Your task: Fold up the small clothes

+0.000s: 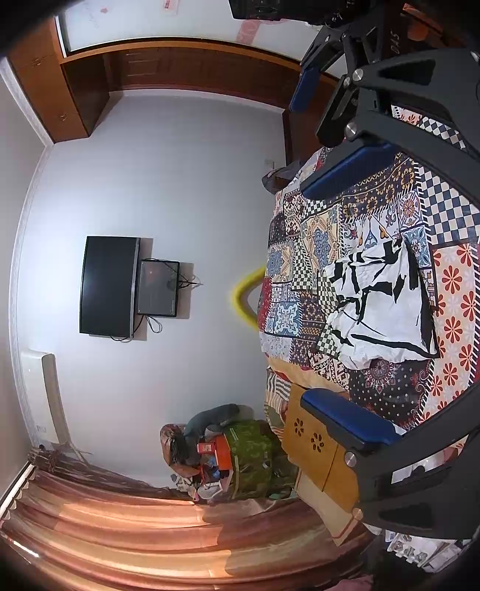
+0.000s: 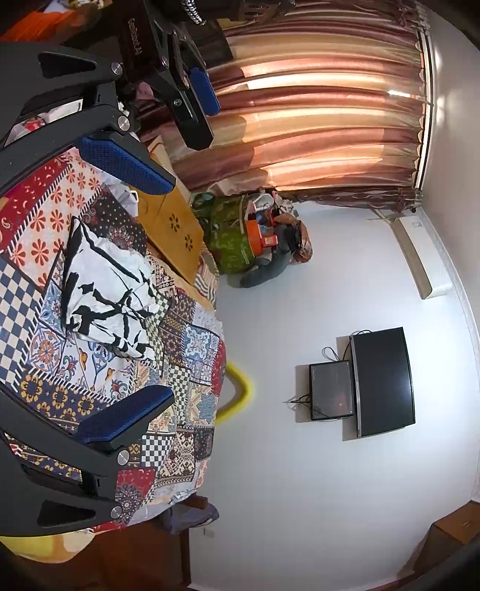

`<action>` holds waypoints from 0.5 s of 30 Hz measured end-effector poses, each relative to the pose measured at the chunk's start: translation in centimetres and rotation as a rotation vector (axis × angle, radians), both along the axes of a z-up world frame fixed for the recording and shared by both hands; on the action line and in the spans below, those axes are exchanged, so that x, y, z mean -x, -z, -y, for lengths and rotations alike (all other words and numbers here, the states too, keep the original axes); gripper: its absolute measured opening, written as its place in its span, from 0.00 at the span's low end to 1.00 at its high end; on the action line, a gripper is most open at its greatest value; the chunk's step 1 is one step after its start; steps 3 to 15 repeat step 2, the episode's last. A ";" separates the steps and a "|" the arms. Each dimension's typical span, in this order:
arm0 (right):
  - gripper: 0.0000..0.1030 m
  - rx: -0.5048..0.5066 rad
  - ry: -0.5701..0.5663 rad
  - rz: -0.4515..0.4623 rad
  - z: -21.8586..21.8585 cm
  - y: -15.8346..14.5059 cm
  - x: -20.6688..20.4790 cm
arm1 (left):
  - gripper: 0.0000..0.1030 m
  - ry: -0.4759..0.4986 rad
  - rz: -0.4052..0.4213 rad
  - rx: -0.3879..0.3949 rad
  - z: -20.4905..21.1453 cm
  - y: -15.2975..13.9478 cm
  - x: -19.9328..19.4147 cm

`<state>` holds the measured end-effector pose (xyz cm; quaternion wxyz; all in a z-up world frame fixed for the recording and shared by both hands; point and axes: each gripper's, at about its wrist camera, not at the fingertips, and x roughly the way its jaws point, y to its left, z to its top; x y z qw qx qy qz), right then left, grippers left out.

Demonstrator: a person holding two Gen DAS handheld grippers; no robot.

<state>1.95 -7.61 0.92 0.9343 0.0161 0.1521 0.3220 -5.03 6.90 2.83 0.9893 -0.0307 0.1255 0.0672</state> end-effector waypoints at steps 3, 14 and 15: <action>0.99 0.000 0.001 -0.003 0.0 0.1 -0.1 | 1.00 0.004 -0.003 0.002 -0.1 0.0 -0.1; 0.99 0.000 0.001 -0.003 0.0 0.1 -0.1 | 1.00 0.004 -0.003 0.002 -0.1 0.0 -0.1; 0.99 0.000 0.001 -0.003 0.0 0.1 -0.1 | 1.00 0.004 -0.003 0.002 -0.1 0.0 -0.1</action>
